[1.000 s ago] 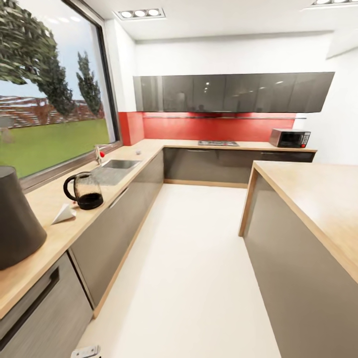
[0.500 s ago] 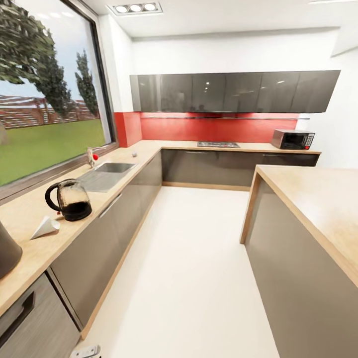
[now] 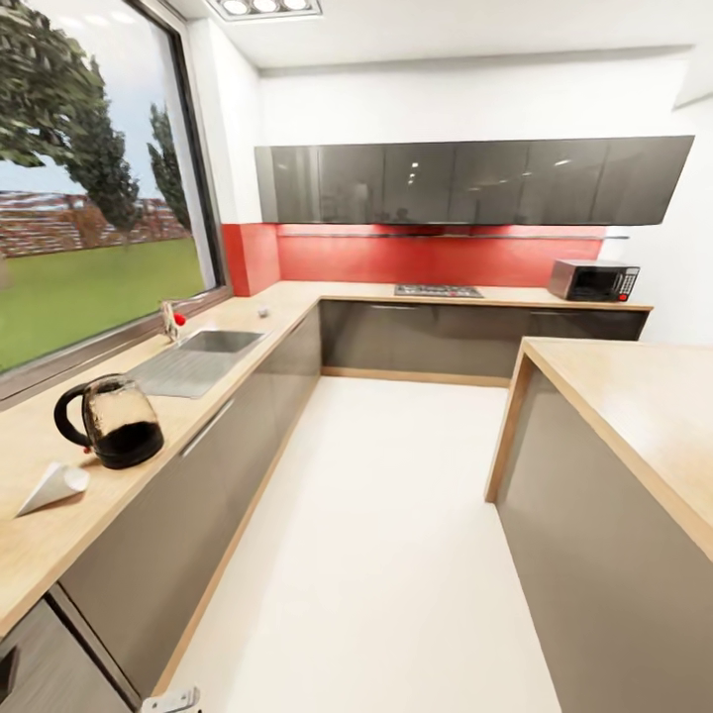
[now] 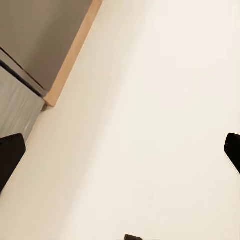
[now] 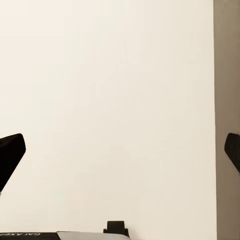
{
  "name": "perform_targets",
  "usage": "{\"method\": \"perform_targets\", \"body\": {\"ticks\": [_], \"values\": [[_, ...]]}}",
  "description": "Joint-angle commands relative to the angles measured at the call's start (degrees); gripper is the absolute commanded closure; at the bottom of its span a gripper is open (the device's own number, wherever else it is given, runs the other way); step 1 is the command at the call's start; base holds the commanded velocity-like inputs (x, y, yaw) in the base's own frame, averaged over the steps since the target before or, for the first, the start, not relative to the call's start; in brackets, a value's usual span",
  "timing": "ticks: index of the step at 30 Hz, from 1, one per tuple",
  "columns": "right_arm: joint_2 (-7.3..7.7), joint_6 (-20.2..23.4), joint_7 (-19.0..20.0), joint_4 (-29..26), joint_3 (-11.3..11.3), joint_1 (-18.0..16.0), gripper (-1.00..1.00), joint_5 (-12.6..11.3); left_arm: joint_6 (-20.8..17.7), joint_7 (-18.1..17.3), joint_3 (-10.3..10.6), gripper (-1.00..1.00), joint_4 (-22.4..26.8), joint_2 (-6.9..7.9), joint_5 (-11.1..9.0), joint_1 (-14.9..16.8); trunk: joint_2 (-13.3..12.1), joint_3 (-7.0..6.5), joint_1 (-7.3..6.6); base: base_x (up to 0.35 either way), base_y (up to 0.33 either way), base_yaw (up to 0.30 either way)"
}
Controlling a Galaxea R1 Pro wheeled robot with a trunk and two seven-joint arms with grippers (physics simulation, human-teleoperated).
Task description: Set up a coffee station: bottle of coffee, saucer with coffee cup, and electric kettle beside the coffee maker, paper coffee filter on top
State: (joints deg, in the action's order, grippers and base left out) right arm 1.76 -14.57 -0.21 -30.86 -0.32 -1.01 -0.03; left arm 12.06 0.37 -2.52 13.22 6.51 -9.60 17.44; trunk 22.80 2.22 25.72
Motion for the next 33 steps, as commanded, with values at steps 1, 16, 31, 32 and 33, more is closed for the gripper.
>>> {"method": "perform_targets", "body": {"ticks": [1, 16, 31, 32, 33], "values": [[-0.02, -0.2, 0.0, 0.0, 0.0, 0.0, -1.00, 0.0, 0.2, 0.0, 0.0, -1.00, 0.0, -0.01, -0.3, 0.0, 0.1, 0.13, 0.07, 0.338, 0.000, 0.000], [-0.09, -0.2, 0.0, 0.0, 0.1, 0.0, -1.00, 0.0, 0.2, 0.0, 0.0, -1.00, 0.0, -0.01, -0.3, 0.0, 0.1, 0.13, 0.07, 0.335, -0.060, 0.188], [-0.09, -0.2, 0.0, 0.0, 0.1, 0.0, -1.00, 0.0, 0.2, 0.0, 0.0, -1.00, 0.0, -0.01, -0.3, 0.0, 0.1, 0.13, 0.07, 0.288, -0.199, 0.273], [-0.09, -0.2, 0.0, 0.0, 0.1, 0.0, -1.00, 0.0, 0.2, 0.0, 0.0, -1.00, 0.0, -0.01, -0.3, 0.0, 0.1, 0.13, 0.07, 0.284, -0.207, 0.273], [-0.12, -0.2, 0.0, 0.0, 0.1, 0.0, -1.00, 0.0, 0.2, 0.0, 0.0, -1.00, 0.0, -0.01, -0.3, 0.0, 0.1, 0.13, 0.07, 0.284, -0.207, 0.273]]}}
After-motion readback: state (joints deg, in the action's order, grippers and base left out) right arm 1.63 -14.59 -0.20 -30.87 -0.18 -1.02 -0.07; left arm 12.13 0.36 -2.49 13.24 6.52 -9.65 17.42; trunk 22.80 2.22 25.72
